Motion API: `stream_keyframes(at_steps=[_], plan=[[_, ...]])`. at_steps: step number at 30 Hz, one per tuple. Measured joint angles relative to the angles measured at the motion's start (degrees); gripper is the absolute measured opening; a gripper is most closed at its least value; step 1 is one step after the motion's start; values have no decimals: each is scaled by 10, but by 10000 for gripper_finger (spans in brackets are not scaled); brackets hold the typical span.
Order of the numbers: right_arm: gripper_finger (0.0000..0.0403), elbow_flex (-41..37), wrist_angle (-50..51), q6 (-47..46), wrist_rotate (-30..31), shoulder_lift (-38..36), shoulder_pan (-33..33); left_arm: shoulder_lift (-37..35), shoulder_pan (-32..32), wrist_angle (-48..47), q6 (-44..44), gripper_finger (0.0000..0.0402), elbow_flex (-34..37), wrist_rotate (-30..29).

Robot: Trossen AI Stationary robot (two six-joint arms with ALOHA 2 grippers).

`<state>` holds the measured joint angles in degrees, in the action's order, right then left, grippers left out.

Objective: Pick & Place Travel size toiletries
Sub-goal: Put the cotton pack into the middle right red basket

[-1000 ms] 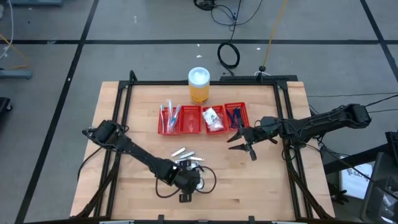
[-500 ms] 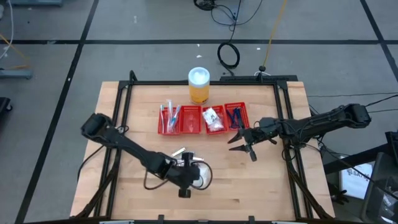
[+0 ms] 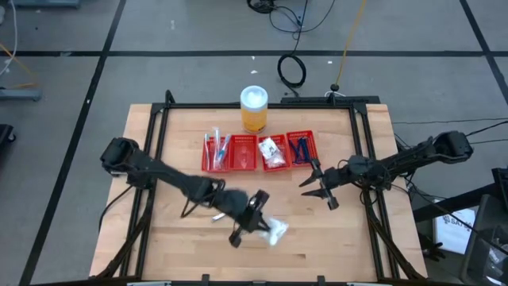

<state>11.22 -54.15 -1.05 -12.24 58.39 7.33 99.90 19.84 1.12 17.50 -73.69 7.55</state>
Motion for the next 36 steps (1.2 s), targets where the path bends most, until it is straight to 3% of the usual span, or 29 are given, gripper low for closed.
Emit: stream_keyframes(at_steps=[3,8,13,16,18,26,36], plan=[[119,-17,-67,6,0,0,17,3,-36,33,-4,1,0,45],[151,-15,-68,57,6,5,67,10,-81,65,-38,1,0,95],[219,-14,-96,149,86,24,120,12,-93,123,-57,2,0,169],[250,-10,-141,194,136,40,135,12,-91,129,-62,1,0,176],[260,1,-151,204,138,52,136,12,-90,133,-72,2,0,175],[255,79,-133,237,90,123,136,12,-93,137,-102,1,0,167],[247,122,-133,245,58,145,138,12,-93,122,-108,1,0,164]])
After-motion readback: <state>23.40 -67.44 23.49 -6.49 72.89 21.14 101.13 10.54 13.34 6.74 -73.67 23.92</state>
